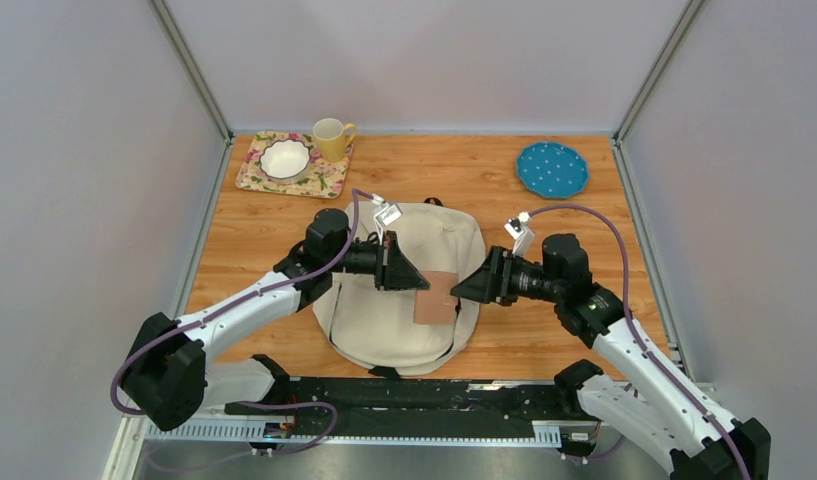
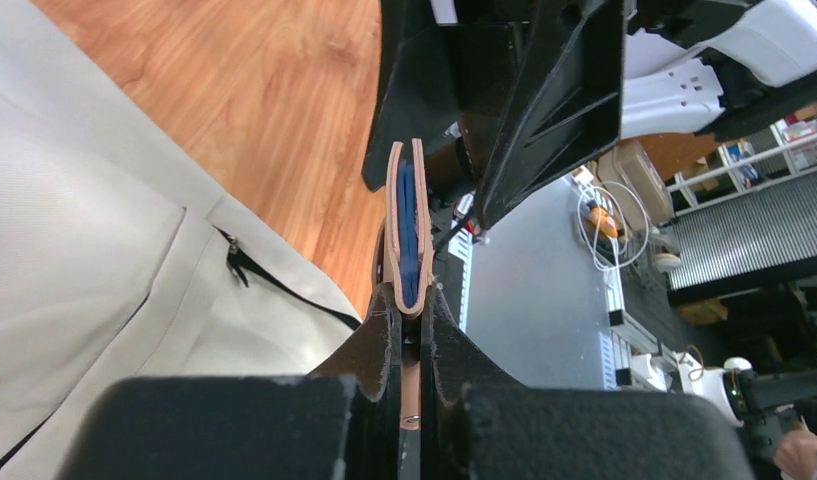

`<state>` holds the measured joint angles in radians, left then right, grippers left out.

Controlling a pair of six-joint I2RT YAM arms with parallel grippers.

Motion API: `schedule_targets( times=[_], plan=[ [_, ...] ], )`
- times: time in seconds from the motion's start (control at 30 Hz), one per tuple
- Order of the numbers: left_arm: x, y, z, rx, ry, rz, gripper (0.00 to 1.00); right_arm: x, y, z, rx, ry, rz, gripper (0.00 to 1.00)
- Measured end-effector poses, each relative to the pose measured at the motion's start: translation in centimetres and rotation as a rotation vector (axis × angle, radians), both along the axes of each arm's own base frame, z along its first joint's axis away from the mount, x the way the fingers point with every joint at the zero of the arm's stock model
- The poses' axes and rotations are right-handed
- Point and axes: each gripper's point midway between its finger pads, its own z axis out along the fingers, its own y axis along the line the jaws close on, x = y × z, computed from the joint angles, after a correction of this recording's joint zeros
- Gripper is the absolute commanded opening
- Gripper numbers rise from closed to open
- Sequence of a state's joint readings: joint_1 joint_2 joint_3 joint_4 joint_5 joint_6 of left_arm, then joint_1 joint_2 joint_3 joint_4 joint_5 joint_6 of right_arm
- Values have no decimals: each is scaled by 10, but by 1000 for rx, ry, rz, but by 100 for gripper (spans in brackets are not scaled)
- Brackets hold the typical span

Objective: Pack the student bag
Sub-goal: Pick up the stationery from the center of the board.

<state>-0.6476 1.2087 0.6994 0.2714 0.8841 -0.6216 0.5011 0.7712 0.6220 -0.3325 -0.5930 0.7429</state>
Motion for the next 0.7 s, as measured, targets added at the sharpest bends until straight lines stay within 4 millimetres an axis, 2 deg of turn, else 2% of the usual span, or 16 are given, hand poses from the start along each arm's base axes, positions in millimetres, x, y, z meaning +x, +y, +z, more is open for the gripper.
schedule_targets(
  times=[0.2,0.37,0.57,0.7],
  plan=[
    [-8,-1,11,-44,-16,-57,0,-10,10,-5,44,23,93,63],
    [-14,-2,21,-82,-30,-97,0,-15,15,4,90,-3,147,54],
    [-17,-3,25,-103,-24,-123,0,-21,20,12,145,-19,204,49],
    [-16,-5,25,-109,-14,-129,0,-24,24,14,168,-15,236,36]
  ],
)
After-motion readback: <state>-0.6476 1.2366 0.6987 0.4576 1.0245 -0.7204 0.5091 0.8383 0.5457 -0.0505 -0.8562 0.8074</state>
